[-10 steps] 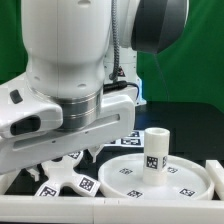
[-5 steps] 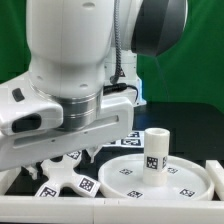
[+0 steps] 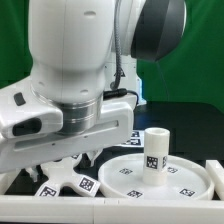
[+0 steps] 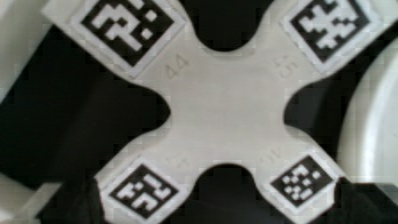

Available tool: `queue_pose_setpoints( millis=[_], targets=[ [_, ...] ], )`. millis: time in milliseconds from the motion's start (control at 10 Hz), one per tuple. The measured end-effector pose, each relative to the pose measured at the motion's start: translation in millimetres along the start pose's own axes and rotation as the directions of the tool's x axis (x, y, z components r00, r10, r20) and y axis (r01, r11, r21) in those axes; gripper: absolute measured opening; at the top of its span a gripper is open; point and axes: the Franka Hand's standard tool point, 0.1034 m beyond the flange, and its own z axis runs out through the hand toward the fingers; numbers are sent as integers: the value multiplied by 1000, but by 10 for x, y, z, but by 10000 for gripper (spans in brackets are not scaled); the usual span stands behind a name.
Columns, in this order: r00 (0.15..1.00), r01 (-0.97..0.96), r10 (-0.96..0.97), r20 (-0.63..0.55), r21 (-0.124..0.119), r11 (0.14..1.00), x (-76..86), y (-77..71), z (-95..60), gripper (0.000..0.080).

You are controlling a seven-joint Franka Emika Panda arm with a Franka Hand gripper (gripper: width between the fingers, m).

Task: Assemble round table

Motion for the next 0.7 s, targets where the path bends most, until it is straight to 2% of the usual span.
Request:
queue_pose_setpoints(
  millis=[200, 700],
  targets=[
    [1000, 1, -1, 4, 6, 1000, -66, -6, 98, 643],
    [1000, 15, -15, -1, 8, 1000, -73, -17, 218, 643]
  ],
)
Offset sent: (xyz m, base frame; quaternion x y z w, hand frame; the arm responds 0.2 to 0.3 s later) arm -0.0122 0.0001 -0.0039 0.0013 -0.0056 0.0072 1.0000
